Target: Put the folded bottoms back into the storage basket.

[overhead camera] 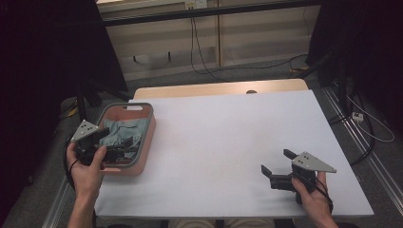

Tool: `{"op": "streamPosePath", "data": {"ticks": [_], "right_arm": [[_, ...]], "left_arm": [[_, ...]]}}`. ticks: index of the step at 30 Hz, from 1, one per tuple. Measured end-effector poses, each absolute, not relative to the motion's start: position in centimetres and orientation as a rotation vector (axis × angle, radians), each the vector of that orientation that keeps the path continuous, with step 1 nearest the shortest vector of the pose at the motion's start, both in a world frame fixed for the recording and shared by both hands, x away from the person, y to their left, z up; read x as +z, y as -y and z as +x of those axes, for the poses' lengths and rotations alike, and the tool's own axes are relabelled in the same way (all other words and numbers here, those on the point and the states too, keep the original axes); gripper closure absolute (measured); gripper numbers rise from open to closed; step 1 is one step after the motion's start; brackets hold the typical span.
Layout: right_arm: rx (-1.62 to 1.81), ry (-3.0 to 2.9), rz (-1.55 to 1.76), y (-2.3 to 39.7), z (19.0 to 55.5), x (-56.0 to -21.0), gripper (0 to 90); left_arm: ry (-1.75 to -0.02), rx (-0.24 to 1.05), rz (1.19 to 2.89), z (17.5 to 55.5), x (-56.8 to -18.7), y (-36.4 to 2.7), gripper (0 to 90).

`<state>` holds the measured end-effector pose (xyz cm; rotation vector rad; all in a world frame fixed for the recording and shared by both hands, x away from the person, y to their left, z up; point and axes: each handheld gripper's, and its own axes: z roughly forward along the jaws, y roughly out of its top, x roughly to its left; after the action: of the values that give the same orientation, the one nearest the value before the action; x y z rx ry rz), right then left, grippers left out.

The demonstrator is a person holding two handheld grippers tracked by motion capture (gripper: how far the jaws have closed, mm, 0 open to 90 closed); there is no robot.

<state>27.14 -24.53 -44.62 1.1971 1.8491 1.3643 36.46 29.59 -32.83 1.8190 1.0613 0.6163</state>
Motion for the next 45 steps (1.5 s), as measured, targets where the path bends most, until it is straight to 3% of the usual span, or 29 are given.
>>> {"op": "streamPosePath", "data": {"ticks": [9, 28, 45], "right_arm": [[1.366, -1.849, 1.196, 24.5, 27.1, -44.6, 1.6], [1.367, -1.851, 1.197, 24.5, 27.1, -44.6, 1.6], [1.37, -1.849, 1.198, 24.6, 27.1, -44.6, 1.6]], "left_arm": [[-1.01, 0.574, 1.846, 36.8, -32.7, -28.0, 8.1], [-0.937, 0.578, 1.893, 37.6, -32.5, -24.3, 5.3], [-0.913, 0.478, 1.908, 38.1, -34.4, -21.1, 5.1]]}}
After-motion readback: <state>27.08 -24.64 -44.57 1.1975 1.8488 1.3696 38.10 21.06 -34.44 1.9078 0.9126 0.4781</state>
